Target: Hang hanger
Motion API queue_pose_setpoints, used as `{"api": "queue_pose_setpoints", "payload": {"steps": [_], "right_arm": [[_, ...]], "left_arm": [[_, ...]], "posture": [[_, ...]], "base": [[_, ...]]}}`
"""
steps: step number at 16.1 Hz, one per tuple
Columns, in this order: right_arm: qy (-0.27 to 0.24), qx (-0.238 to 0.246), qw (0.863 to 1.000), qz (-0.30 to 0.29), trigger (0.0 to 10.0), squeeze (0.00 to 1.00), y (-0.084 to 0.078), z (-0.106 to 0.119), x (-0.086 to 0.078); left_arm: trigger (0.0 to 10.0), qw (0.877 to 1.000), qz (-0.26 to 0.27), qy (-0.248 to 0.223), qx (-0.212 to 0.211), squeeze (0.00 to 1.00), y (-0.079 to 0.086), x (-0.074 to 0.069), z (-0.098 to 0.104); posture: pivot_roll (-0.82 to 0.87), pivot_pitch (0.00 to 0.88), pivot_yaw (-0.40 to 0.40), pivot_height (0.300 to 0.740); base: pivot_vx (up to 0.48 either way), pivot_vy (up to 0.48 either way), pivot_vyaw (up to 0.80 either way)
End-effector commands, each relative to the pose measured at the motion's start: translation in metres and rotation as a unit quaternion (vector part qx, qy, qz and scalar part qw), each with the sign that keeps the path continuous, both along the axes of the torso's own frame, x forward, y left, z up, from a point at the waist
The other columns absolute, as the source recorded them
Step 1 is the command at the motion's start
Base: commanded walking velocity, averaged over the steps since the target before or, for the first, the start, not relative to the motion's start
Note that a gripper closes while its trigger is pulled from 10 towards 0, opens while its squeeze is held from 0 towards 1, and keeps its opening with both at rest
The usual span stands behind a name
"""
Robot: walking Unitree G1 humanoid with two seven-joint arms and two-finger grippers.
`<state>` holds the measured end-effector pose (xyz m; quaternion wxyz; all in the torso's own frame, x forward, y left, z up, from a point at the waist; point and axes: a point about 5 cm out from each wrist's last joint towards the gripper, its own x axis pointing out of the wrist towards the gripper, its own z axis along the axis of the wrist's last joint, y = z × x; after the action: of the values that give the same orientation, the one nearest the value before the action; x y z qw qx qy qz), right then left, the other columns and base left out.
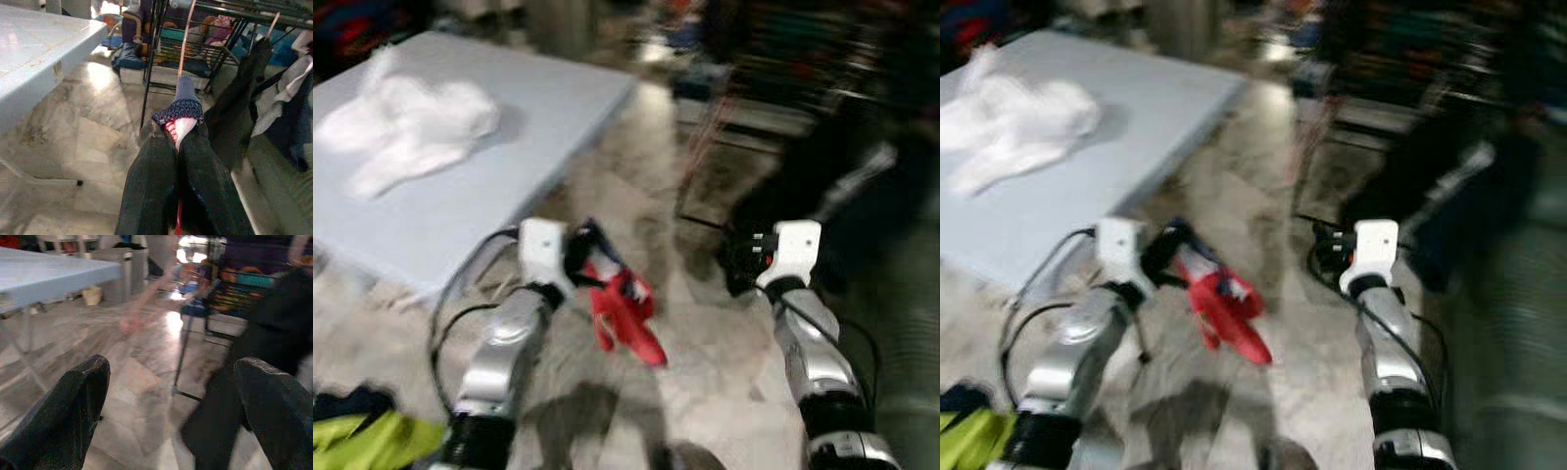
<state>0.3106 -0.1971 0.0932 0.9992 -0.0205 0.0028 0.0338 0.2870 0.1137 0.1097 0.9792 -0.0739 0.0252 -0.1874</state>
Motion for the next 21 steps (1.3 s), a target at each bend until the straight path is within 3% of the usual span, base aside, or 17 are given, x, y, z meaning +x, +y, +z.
{"api": "queue_pose_setpoints", "payload": {"steps": [1,6,10,12,16,21], "right_arm": [[-0.002,-0.008,1.0,-0.005,10.0,0.0,-0.006,0.001,-0.005],[-0.004,-0.013,1.0,-0.006,10.0,0.0,-0.007,-0.001,-0.017],[0.014,-0.01,1.0,-0.002,10.0,0.0,-0.002,-0.012,-0.03],[0.01,-0.01,1.0,0.006,10.0,0.0,0.003,-0.01,-0.028],[0.005,-0.015,1.0,0.013,10.0,0.0,0.006,-0.005,-0.023],[0.005,-0.015,1.0,0.019,10.0,0.0,0.011,-0.005,-0.022]], "left_arm": [[10.0,1.0,0.012,0.01,0.013,0.0,0.005,-0.003,-0.009],[10.0,0.996,0.055,0.018,0.065,0.0,0.032,-0.014,-0.025],[10.0,0.993,0.081,0.025,0.081,0.0,0.05,-0.023,-0.035],[10.0,0.993,0.083,0.018,0.077,0.0,0.05,-0.021,-0.033],[10.0,0.995,0.079,0.018,0.065,0.0,0.045,-0.017,-0.03],[10.0,0.995,0.068,0.024,0.062,0.0,0.039,-0.017,-0.032]], "posture": [[-0.05,0.0,0.034,0.74],[-0.04,0.0,0.033,0.74],[-0.04,0.0,0.025,0.74],[-0.04,0.0,0.025,0.74],[-0.04,0.0,0.026,0.74],[-0.04,0.0,0.026,0.74]], "base": [[0.0,0.0,-0.8],[0.0,0.0,-0.69],[0.0,0.0,-0.3],[0.0,0.0,-0.29],[0.274,0.394,0.0],[0.0,0.447,0.0]]}}
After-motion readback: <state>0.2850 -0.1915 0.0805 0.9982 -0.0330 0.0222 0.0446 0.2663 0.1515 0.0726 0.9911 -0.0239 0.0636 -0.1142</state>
